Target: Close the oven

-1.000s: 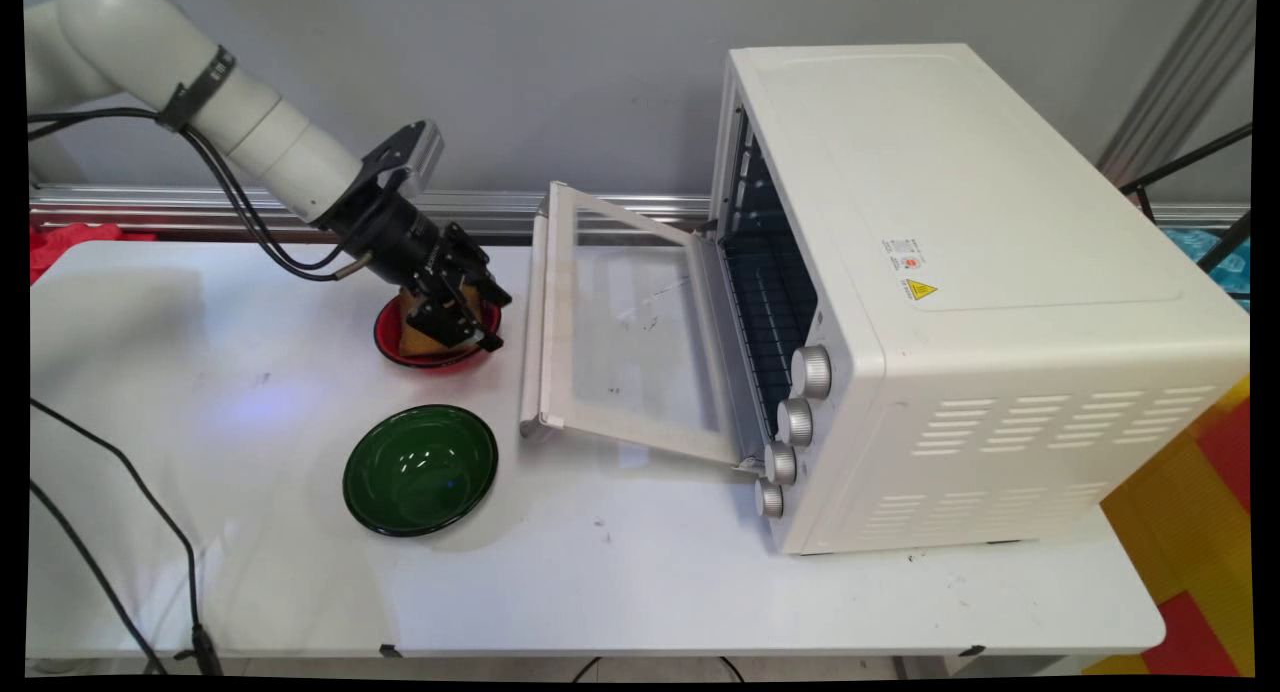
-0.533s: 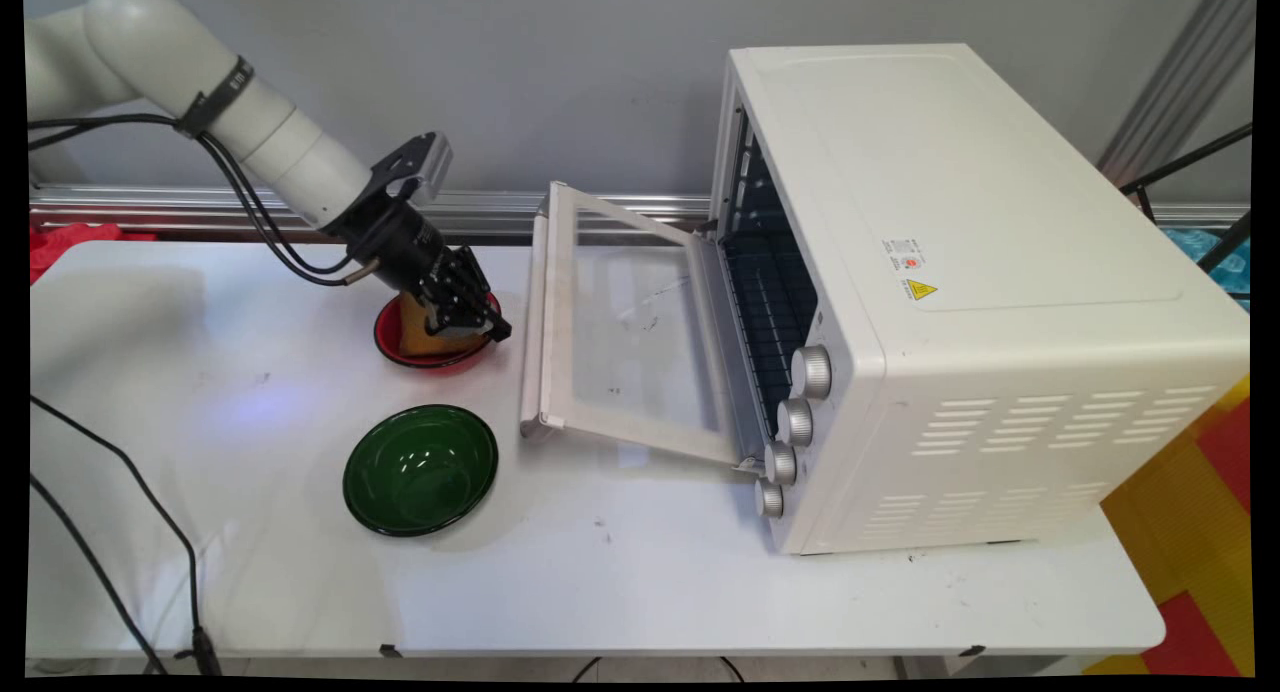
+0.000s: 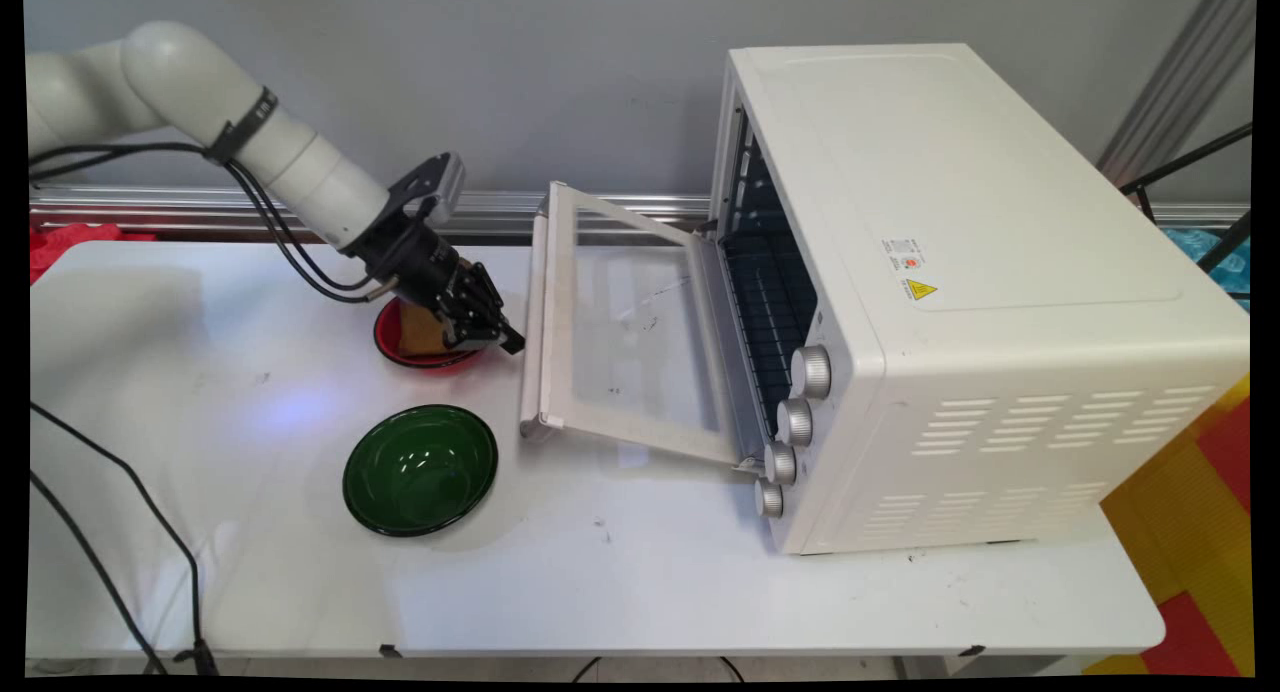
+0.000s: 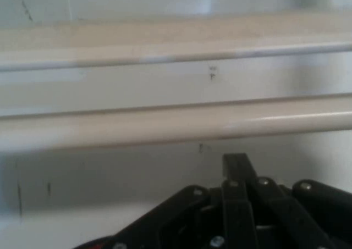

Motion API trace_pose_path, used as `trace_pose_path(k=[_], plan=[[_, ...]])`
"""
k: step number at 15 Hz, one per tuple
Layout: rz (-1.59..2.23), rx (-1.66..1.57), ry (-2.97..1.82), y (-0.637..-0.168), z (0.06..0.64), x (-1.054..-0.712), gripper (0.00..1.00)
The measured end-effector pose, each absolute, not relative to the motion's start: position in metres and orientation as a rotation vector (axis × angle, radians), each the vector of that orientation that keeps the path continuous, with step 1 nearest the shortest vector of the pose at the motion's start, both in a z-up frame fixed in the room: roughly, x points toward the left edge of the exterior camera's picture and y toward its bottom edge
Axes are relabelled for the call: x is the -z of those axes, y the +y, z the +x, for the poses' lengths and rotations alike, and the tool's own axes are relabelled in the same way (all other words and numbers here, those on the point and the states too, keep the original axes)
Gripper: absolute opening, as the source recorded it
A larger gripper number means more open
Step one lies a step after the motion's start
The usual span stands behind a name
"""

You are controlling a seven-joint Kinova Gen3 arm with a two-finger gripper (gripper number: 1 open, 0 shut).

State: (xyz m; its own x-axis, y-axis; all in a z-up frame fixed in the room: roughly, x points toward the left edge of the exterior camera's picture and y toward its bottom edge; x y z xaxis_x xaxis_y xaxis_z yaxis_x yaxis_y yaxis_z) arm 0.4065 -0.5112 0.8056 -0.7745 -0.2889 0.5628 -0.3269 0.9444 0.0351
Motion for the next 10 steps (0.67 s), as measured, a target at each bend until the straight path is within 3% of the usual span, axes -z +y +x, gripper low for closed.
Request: trace_pose_path(k=[5,10], plan=[[0.442,-0.089,-2.453,-0.514,0.404,-0.787,0.0],[0.445,-0.094,-2.373,-0.516,0.4,-0.789,0.0]])
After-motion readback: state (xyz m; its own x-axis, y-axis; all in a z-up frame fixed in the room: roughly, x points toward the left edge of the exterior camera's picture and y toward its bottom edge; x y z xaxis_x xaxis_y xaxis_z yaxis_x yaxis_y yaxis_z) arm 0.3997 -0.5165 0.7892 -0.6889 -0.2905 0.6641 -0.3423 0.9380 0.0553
